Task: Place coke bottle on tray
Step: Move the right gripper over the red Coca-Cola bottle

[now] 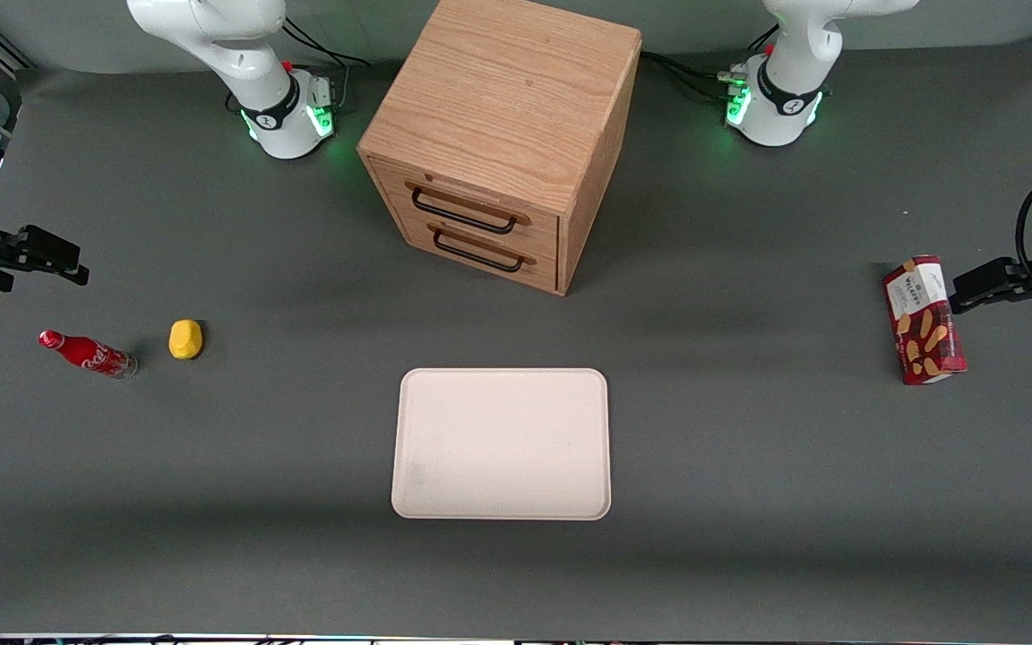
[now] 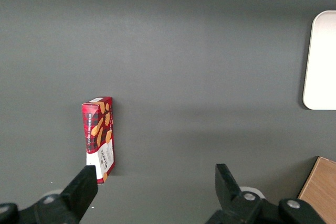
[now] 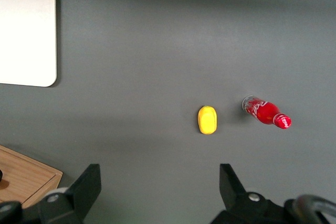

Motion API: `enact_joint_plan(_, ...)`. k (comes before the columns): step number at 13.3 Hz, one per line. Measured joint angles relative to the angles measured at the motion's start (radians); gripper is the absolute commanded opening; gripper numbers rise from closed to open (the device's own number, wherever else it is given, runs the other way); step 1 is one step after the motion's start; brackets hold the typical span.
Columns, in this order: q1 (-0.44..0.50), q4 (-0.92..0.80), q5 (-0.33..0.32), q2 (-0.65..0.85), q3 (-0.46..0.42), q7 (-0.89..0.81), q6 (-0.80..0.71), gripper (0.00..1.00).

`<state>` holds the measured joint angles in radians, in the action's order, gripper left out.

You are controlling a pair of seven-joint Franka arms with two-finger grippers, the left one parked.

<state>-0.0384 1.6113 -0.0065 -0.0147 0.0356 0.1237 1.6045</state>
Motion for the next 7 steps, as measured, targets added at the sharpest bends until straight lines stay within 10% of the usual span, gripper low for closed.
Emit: enact_joint_plan(7, -0.077, 0.000, 0.000, 0.000, 0.022, 0.073, -0.022, 1.00)
